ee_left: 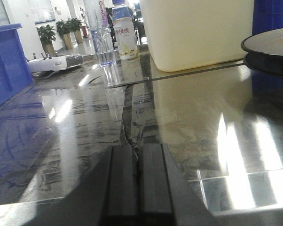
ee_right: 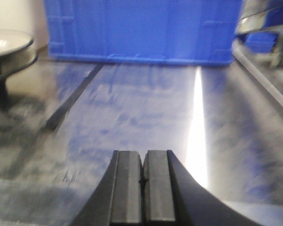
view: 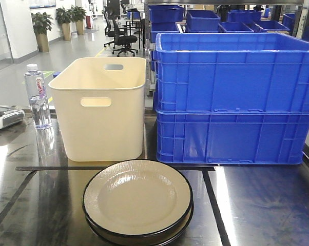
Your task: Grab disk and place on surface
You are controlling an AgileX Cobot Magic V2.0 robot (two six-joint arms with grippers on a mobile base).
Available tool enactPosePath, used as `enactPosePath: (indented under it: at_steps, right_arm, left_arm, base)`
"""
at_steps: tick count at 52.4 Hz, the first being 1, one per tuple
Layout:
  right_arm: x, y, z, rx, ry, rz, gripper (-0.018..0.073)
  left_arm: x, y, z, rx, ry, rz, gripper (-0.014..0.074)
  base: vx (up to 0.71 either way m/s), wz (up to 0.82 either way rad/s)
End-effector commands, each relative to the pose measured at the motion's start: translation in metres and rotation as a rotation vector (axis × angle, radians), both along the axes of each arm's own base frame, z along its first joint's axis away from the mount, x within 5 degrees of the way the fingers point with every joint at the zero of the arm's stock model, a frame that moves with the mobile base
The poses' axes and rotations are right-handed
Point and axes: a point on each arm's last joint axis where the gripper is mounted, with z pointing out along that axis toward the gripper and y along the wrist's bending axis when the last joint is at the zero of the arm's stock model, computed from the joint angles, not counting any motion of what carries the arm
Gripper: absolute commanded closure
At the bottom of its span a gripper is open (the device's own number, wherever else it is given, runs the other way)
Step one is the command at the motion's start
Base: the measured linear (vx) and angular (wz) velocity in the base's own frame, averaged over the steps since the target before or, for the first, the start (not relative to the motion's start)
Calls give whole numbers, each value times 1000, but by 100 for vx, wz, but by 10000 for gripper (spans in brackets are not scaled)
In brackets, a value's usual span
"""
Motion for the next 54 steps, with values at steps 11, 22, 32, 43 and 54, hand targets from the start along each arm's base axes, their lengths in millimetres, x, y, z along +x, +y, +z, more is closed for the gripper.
enactPosePath:
  at_steps: [11,22,32,43,54]
  right_arm:
    - [-6,-3,-1,-42,-75,-38,568]
    - [-6,-3,0,-42,-77,-38,568]
    - [-6,-3,0,-42,-77,-38,568]
    - [-6,-3,0,-43,-77,-38,568]
    - [-6,-3,0,-49,-77,-37,568]
  left_arm:
    - [-1,-1,3,-12,-76,-11,598]
    - [-1,-1,3,-12,-76,-11,598]
    - [-1,-1,3,-12,-76,-11,598]
    - [-1,-1,3,-12,-76,-11,598]
    - [-1,-1,3,-12,-76,-11,598]
  base:
    - [0,0]
    - [0,0]
    - [0,0]
    - [0,0]
    - [0,0]
